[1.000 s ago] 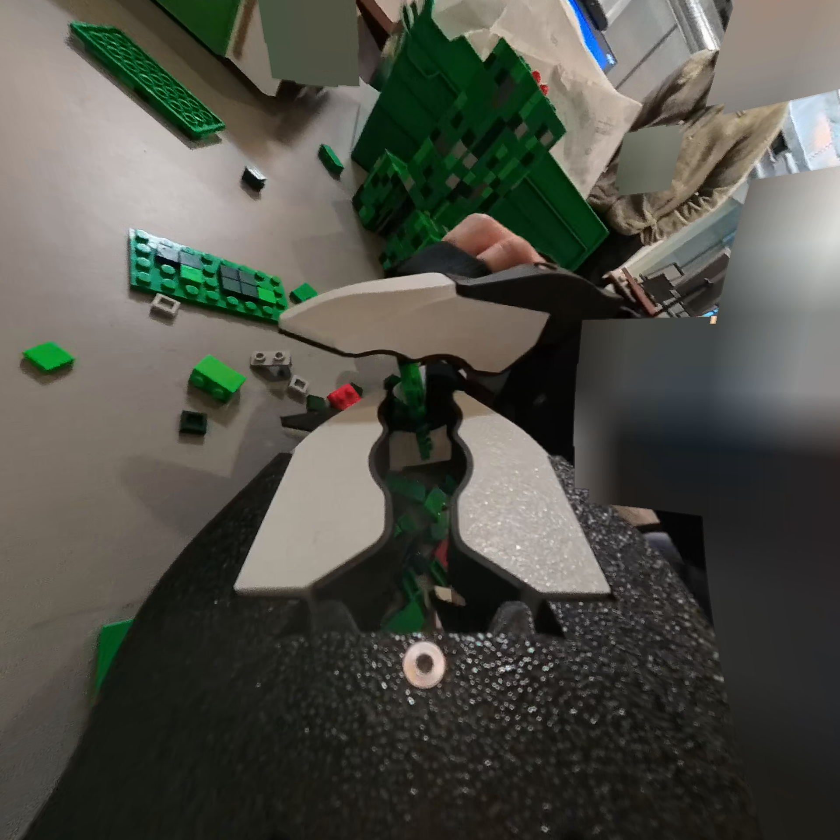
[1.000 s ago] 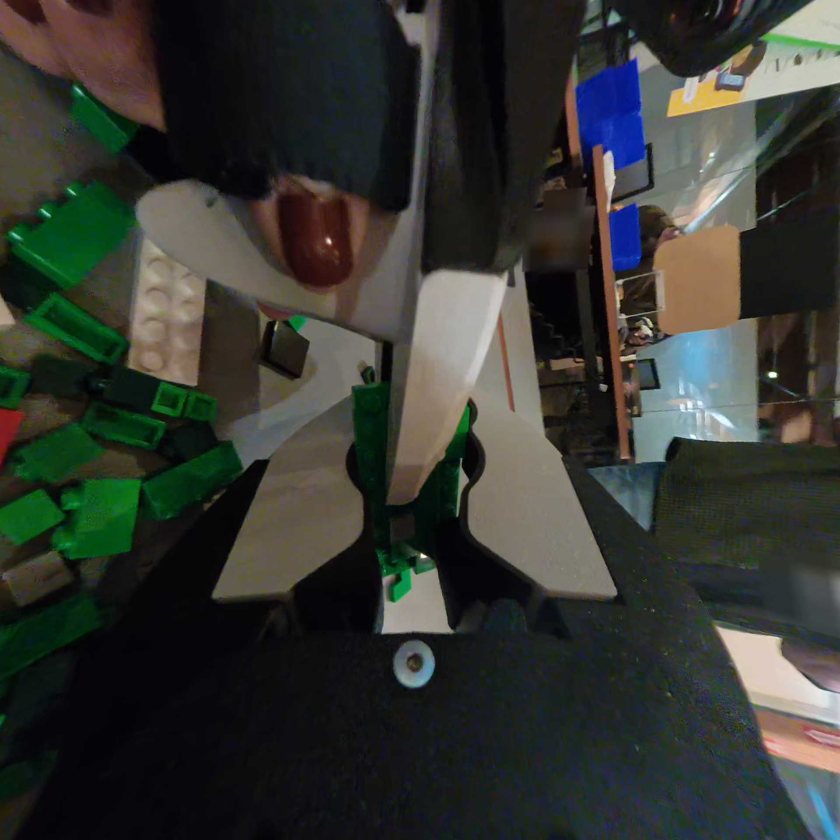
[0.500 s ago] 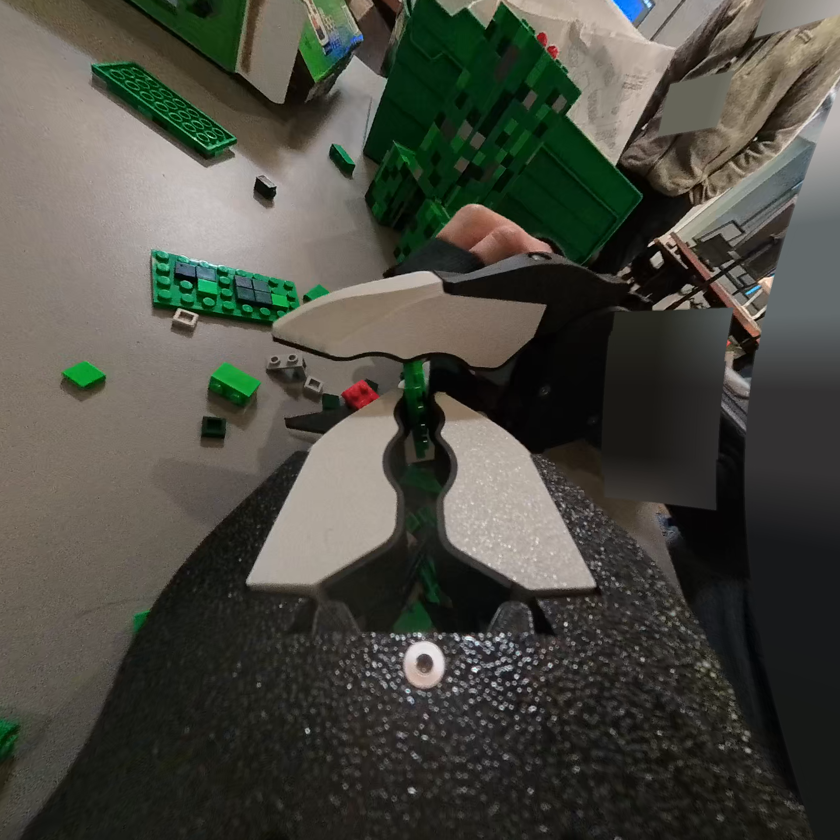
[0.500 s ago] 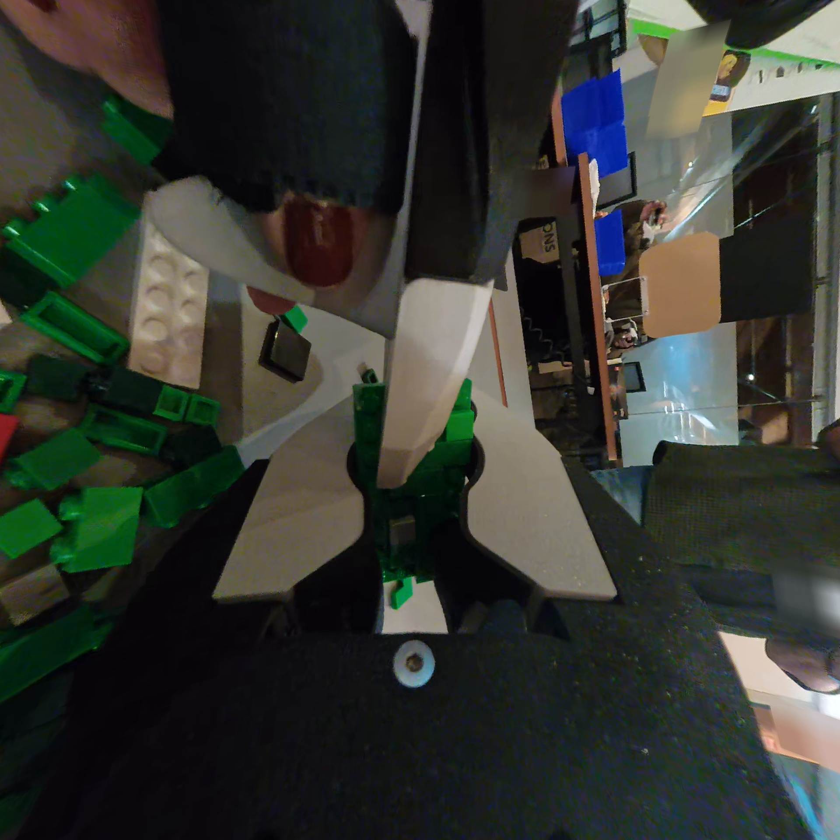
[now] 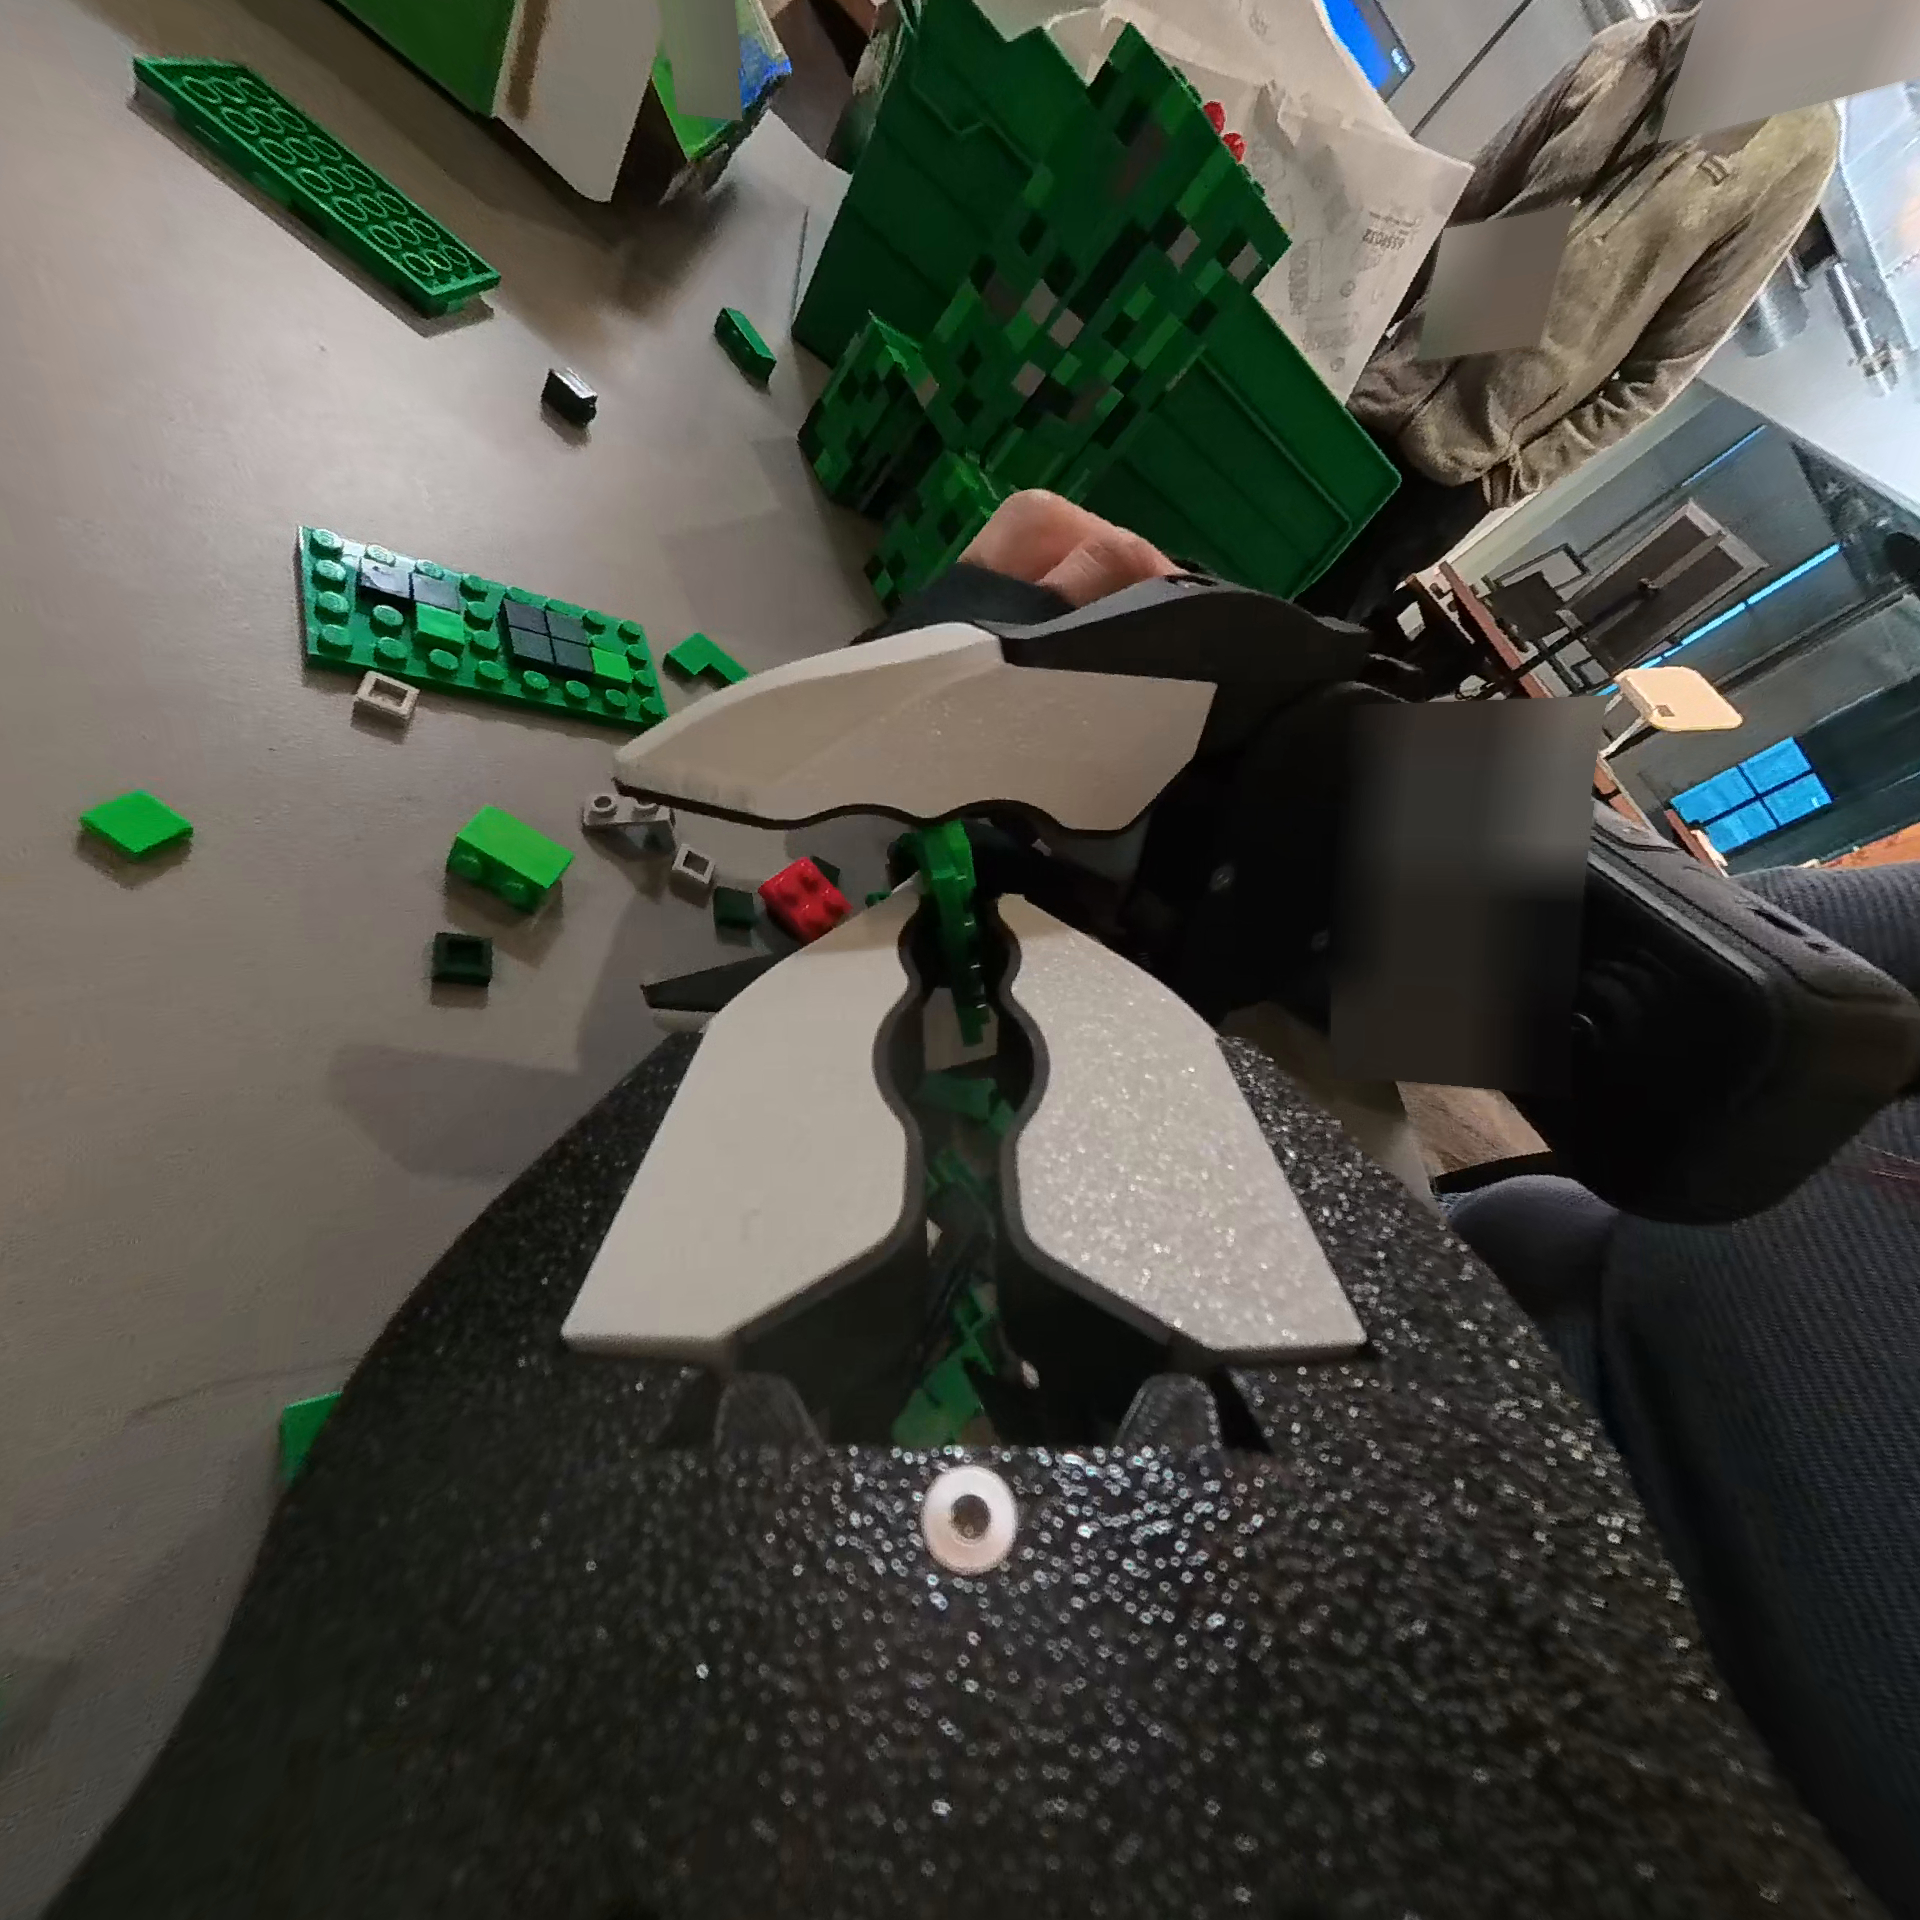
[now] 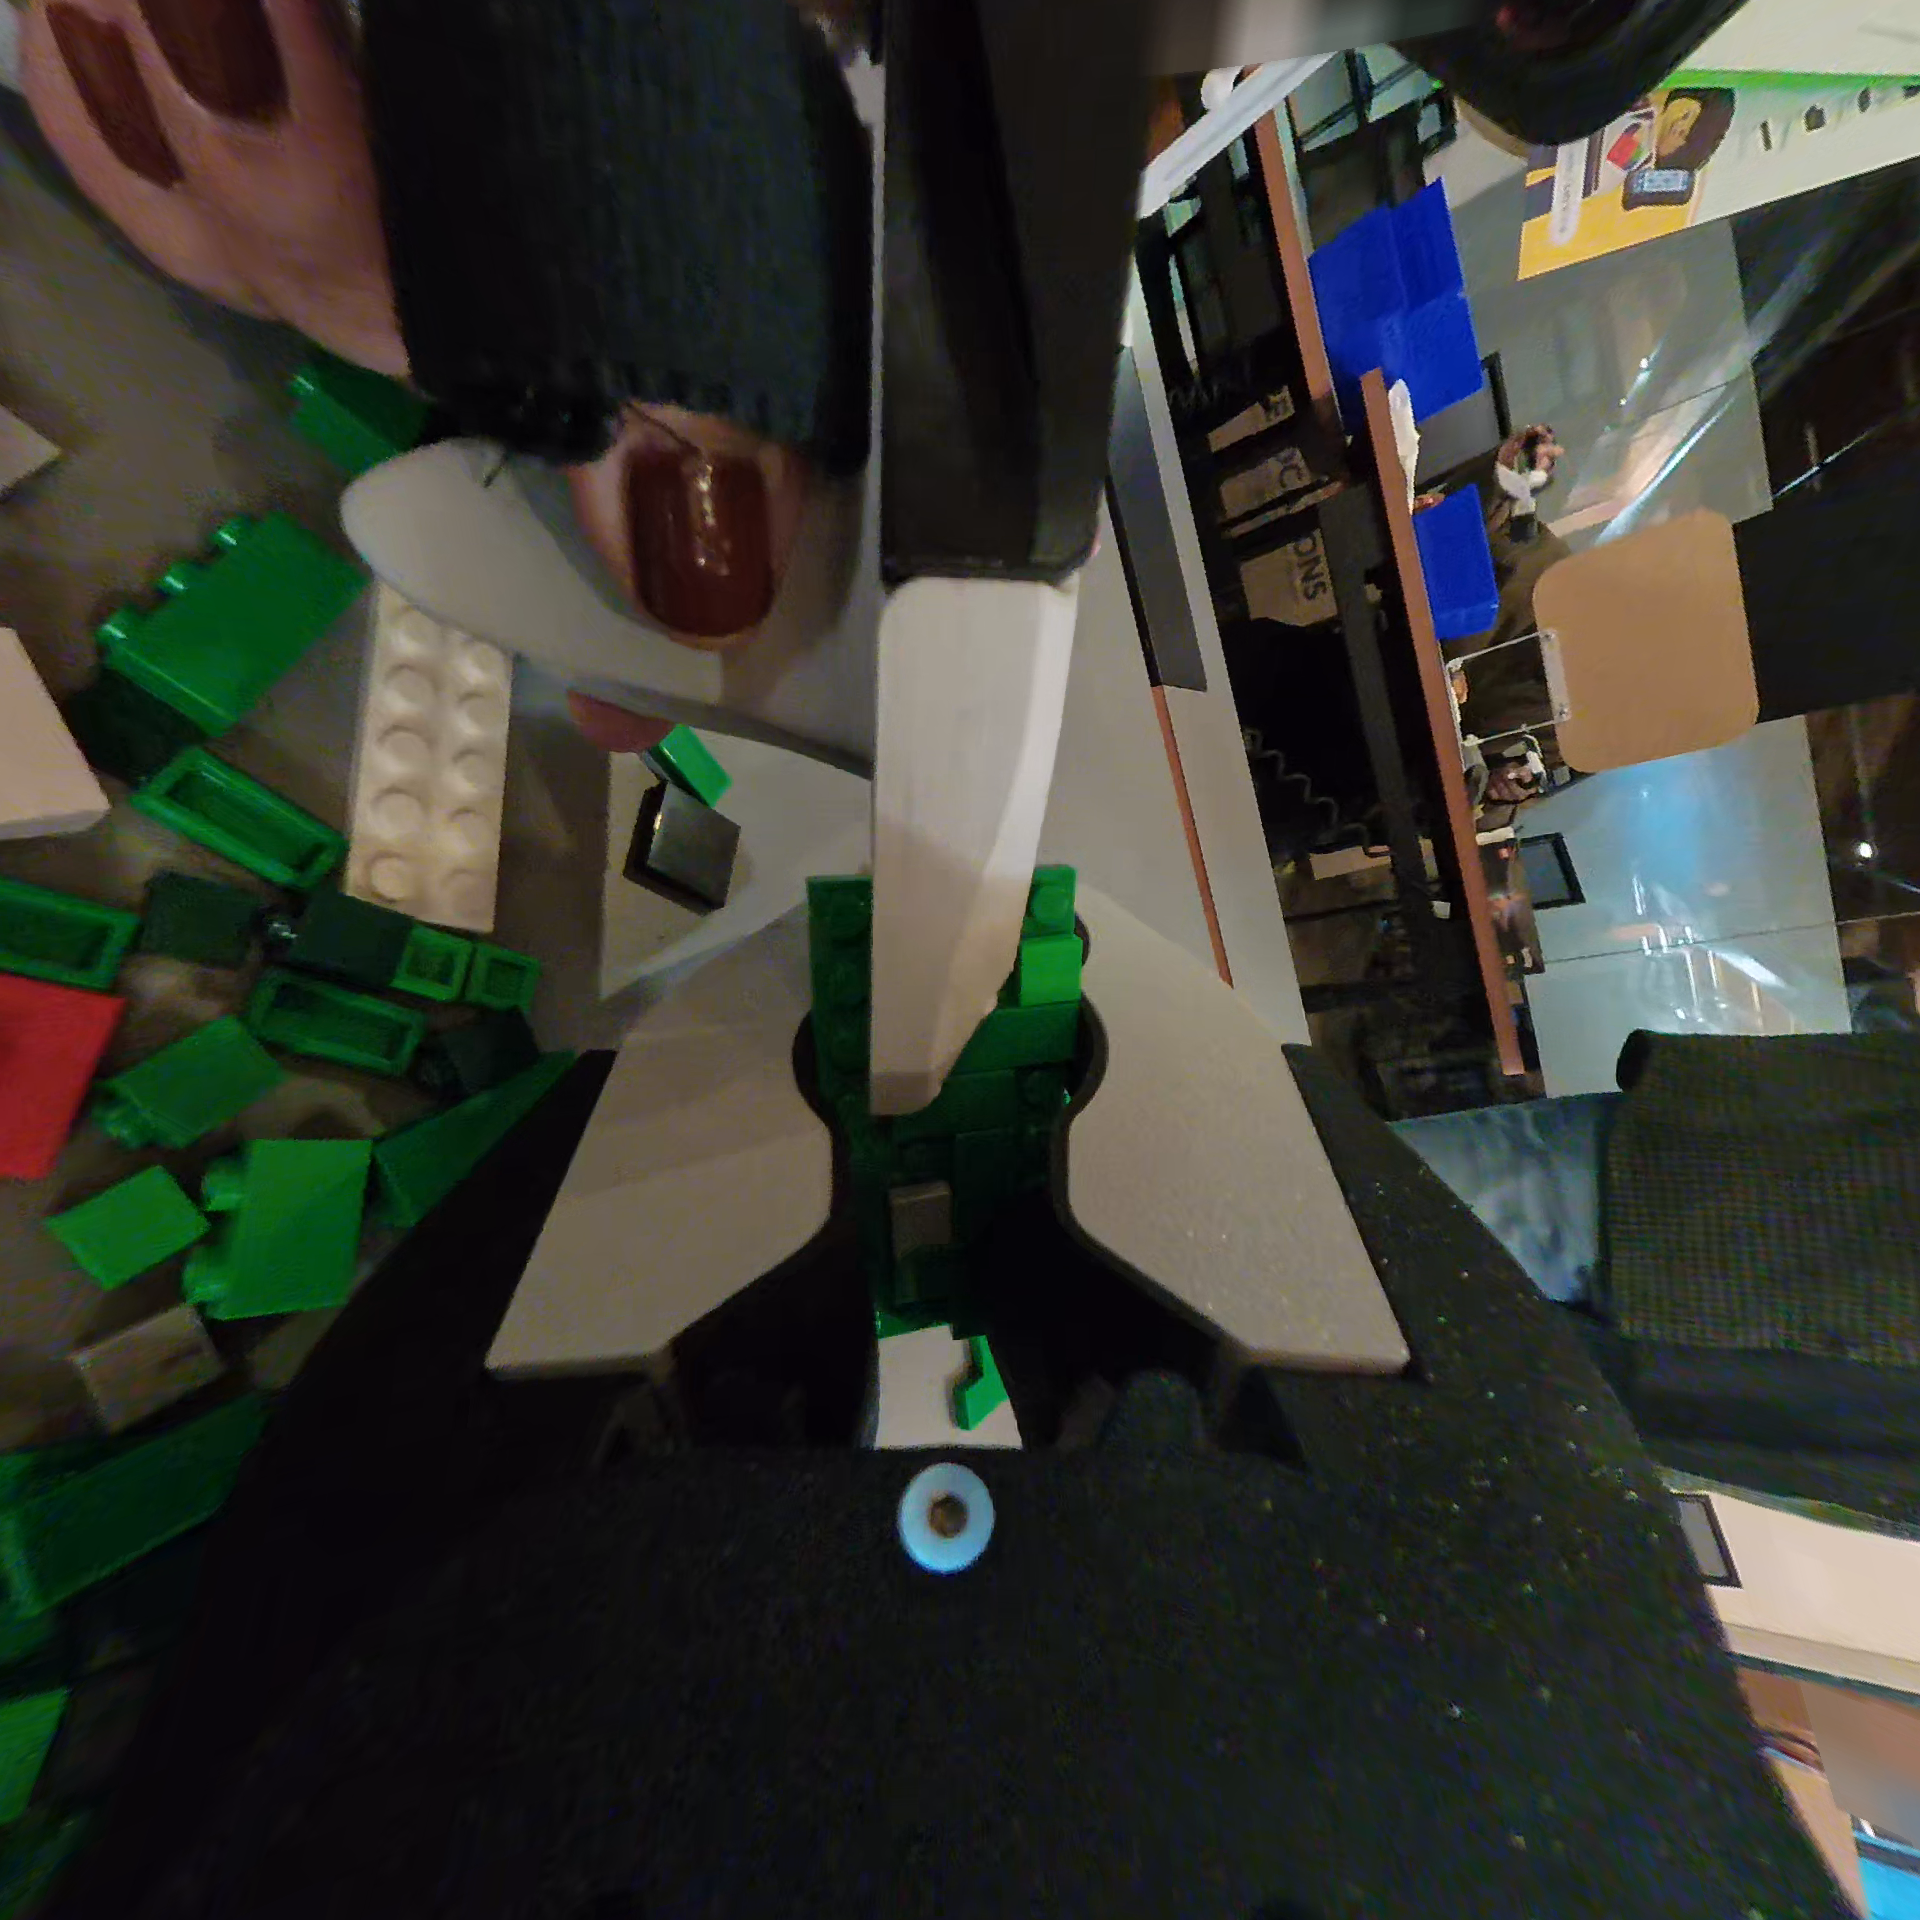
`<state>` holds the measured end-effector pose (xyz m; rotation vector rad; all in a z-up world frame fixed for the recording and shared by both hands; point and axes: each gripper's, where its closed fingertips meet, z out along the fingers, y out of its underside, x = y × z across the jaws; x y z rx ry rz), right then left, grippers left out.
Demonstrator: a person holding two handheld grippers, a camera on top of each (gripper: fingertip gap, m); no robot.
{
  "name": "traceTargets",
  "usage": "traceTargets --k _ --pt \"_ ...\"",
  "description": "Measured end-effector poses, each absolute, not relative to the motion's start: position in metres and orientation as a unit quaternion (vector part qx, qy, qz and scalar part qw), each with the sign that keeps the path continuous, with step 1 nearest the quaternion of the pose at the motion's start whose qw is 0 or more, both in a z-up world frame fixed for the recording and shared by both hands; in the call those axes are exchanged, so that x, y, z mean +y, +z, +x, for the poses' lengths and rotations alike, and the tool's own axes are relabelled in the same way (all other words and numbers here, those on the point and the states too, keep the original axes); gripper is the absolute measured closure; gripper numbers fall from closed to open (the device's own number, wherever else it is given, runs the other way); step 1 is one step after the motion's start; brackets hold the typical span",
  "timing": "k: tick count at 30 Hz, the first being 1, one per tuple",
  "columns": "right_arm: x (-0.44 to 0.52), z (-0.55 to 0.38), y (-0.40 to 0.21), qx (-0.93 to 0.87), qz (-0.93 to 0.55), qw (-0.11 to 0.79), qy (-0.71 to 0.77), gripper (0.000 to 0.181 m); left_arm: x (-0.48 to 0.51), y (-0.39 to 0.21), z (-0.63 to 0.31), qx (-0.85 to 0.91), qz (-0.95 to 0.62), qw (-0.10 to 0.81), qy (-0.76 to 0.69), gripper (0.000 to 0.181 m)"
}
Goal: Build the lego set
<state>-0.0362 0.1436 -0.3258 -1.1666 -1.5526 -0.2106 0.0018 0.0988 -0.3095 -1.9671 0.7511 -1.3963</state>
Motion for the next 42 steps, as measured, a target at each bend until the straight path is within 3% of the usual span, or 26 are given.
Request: traceTargets --k 42 --pt "0.143 -0.0377 -0.3258 -0.654 -0.499 0.564 -0.073 0.145 0.0996 -0.3105 0.0017 0.271 -0.742 0.292 -0.539 0.173"
